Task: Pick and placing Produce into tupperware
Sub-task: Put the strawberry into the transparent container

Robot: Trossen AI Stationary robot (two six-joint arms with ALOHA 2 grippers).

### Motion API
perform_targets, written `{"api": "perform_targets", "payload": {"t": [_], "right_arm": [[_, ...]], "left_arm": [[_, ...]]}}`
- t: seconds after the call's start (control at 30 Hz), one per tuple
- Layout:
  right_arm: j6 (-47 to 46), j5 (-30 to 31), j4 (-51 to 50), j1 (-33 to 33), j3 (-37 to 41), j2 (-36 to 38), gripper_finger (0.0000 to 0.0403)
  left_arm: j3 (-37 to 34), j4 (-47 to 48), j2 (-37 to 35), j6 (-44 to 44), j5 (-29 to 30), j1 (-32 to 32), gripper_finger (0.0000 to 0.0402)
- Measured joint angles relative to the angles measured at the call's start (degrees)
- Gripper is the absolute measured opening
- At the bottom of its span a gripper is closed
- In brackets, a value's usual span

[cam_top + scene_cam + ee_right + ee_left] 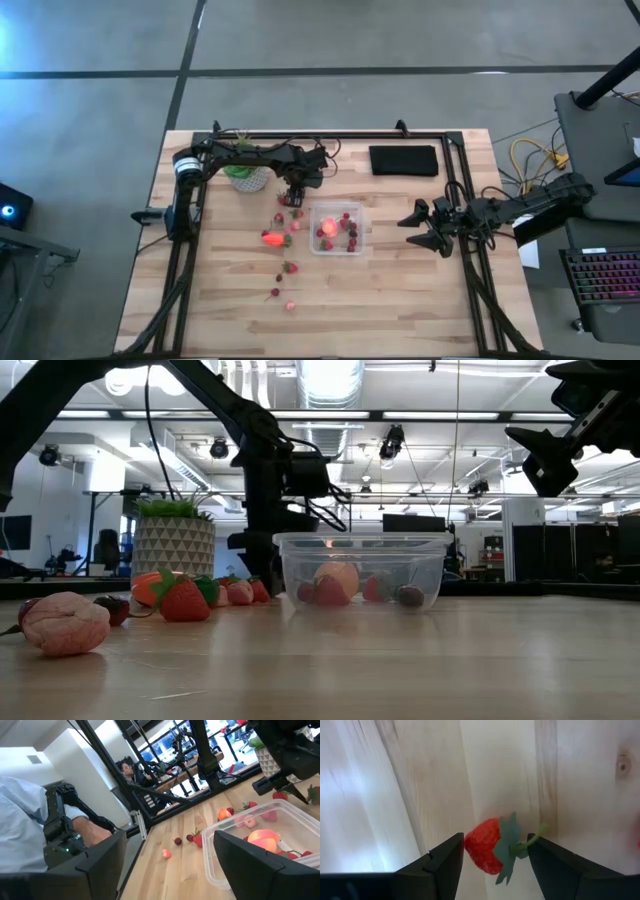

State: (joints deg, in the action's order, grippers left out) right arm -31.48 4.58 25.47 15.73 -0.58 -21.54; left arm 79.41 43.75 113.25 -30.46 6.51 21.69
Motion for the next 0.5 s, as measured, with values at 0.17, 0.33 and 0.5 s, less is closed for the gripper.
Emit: {"api": "perform_targets", "payload": {"t": [0.17, 0.33, 0.5], "right_arm": [[0.01, 0.00, 0.00, 0.00, 0.00, 0.01, 0.0297], [0.00, 0.00, 0.00, 0.00, 0.00, 0.02, 0.0293], [0.01, 0.00, 0.00, -0.01, 0.00, 0.00, 0.0291]], "left_arm": [[-0.17, -0.38, 0.00, 0.07, -0.09, 0.07, 0.0203], [-0.24, -1.78, 0.00, 0.07, -0.18, 0.08, 0.0203], [-0.24, -1.80, 0.00, 0.07, -0.18, 0.09, 0.0203]]}}
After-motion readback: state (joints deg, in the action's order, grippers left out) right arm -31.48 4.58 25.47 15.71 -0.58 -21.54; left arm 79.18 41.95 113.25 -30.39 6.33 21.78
